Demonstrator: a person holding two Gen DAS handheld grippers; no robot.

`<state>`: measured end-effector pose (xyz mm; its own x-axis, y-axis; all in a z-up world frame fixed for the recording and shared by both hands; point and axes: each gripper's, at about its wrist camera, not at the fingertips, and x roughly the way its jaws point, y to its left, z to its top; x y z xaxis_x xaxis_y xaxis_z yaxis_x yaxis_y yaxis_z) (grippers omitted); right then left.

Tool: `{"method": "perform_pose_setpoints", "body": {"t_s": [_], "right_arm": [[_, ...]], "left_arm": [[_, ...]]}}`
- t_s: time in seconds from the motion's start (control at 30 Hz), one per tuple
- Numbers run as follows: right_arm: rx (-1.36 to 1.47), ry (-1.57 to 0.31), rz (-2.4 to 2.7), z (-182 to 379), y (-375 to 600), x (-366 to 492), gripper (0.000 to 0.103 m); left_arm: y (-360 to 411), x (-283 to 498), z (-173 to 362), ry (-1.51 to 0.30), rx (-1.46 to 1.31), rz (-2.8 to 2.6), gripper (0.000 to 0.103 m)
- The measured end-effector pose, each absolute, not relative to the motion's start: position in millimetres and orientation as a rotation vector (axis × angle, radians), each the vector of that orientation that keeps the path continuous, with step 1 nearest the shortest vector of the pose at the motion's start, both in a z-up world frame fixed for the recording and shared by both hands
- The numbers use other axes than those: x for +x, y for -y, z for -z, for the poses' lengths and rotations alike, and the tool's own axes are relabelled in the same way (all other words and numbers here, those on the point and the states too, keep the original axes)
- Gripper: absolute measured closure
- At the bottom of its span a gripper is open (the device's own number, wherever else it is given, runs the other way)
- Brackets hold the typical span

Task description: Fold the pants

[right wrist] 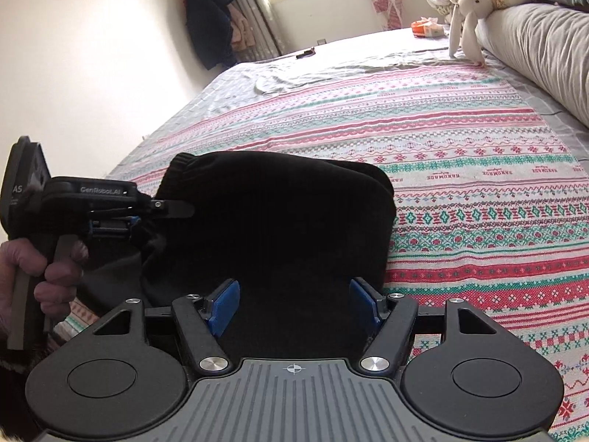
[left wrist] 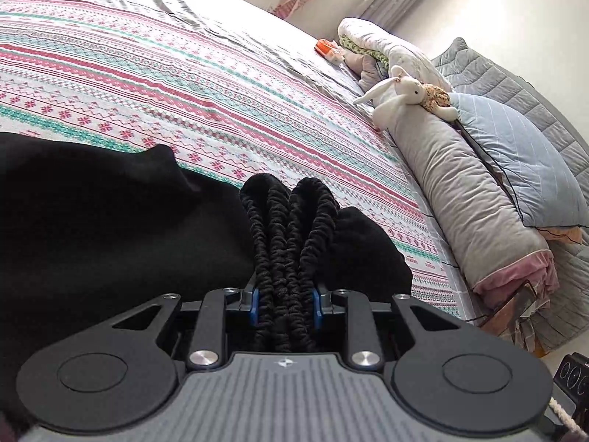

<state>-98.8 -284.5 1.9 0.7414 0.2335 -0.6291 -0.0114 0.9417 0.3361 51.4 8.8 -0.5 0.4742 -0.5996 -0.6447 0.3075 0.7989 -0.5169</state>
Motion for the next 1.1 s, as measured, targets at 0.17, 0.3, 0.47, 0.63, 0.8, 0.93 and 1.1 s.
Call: {"method": "perform_pose_setpoints", "body": {"t_s": [0.17,0.3,0.47,0.63,0.8,0.93,1.1], "right_arm": [[0.297,-0.767,-0.131,4.8,274.7,-90.6,0.036],[0.243,-0.804,-0.146,10.5,252.2,-94.5,0.036],[0.18,-0.847,-0.174,19.8,228.7,-85.5,0.034],[0.133,-0.867,-0.214,23.3,204.9,-72.2,0.031],[0.104,-0.884,-0.251,25.7,180.7,-57.1,0.029],[0.092,-0.891,-0.282,25.7,162.4,-45.0,0.029],[0.08,-0.895,-0.316,27.1,140.6,-30.8,0.028]], "left_arm": [[-33.8,57.3,2.4,-0.921,-0.384,0.49,0.058],[-51.7,63.8,2.6,-0.936,-0.414,0.459,0.058],[-81.0,65.0,-7.6,-0.887,-0.36,0.413,0.058],[-122.4,68.8,-18.0,-0.859,-0.38,0.352,0.058],[-162.9,69.9,-28.8,-0.838,-0.39,0.268,0.058],[-196.9,72.3,-36.4,-0.823,-0.411,0.187,0.058],[-233.6,77.2,-40.2,-0.781,-0.464,0.097,0.058]]}}
